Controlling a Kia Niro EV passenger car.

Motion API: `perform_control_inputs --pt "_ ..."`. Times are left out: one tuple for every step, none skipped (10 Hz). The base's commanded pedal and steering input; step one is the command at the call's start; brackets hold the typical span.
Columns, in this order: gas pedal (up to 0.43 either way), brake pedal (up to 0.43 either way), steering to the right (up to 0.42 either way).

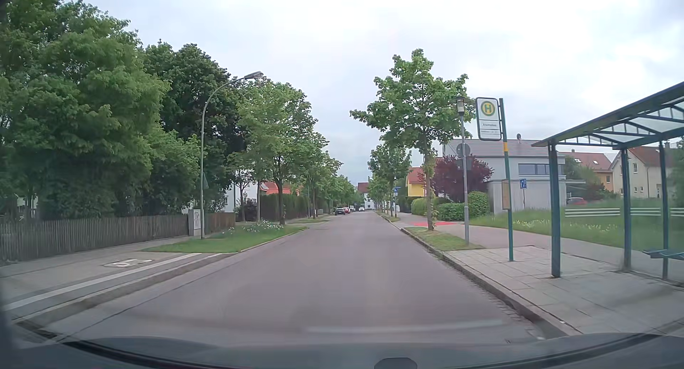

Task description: Follow the waypoints while adhering to traffic rules and regulations

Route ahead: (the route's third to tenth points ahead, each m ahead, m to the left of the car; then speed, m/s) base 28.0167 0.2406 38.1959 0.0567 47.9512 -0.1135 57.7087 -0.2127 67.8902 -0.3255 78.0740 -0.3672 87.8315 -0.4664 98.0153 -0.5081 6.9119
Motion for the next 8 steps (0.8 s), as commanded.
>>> perform_control_inputs --pt "0.11 0.0 -0.003" --pt "0.11 0.0 -0.002" --pt "0.11 0.0 -0.002" --pt "0.118 0.0 -0.003" --pt "0.13 0.0 -0.002" --pt "0.13 0.0 -0.002" --pt "0.13 0.0 -0.002" --pt "0.118 0.0 -0.003"
